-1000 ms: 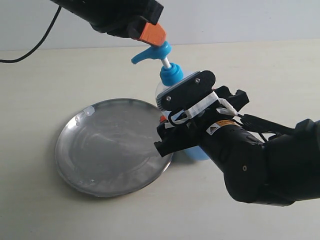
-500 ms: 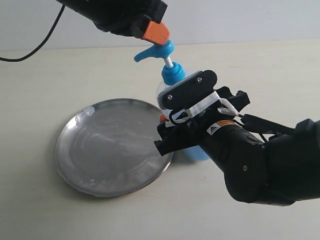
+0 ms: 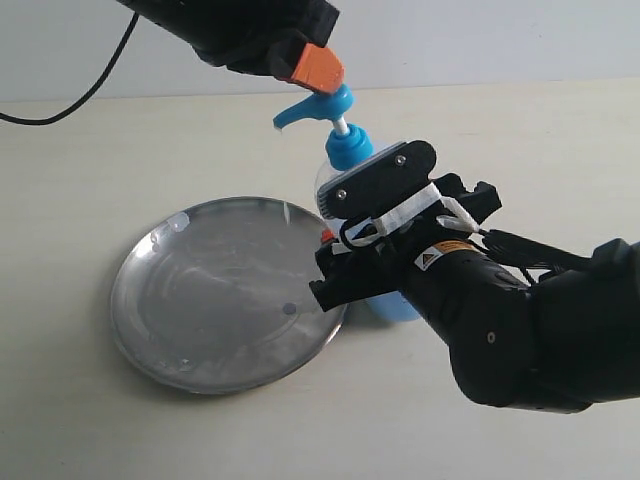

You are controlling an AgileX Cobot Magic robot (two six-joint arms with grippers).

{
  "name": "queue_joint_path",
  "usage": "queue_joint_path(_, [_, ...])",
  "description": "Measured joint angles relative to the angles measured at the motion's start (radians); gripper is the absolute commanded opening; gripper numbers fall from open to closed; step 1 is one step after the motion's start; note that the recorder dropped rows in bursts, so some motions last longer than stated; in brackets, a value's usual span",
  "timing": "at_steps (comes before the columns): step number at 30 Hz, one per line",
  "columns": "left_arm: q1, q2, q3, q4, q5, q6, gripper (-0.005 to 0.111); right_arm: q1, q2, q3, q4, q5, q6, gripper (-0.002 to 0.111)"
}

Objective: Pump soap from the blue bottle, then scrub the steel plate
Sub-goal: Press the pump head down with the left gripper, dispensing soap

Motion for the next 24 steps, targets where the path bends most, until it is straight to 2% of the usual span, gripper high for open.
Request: queue_joint_path(24, [0.002,0.049,0.019,-0.066,-0.022,0.017,0.000,-0.002,0.000,0.000,0.014,-0.004,0.012,0.000])
